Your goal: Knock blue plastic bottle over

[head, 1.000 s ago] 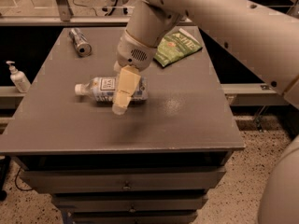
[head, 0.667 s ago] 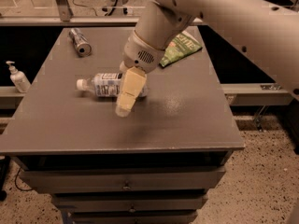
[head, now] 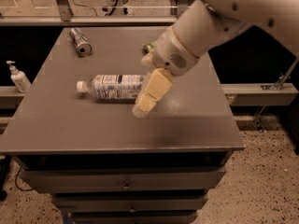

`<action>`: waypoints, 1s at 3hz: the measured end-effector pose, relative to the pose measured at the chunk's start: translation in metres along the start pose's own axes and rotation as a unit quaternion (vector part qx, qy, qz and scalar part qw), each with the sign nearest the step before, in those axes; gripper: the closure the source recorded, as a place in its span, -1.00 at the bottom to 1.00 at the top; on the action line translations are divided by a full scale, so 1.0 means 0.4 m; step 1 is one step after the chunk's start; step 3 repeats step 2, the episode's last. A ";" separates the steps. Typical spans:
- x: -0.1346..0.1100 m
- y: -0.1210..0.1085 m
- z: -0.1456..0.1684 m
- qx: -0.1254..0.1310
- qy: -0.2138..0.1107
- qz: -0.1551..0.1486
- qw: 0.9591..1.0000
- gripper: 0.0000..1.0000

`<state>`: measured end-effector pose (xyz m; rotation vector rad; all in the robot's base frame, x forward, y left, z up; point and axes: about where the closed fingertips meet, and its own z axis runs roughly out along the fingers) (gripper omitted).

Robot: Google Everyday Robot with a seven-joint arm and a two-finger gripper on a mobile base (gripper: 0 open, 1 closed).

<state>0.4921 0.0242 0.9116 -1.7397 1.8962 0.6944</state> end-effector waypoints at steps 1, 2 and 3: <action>0.036 0.001 -0.106 0.065 -0.094 0.003 0.993 -1.00; 0.065 0.011 -0.194 0.100 -0.134 0.001 0.986 -1.00; 0.065 0.011 -0.194 0.100 -0.134 0.001 0.986 -1.00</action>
Offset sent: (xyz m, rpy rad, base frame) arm -0.0018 -0.0285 0.0180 0.1371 -0.0811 -0.0760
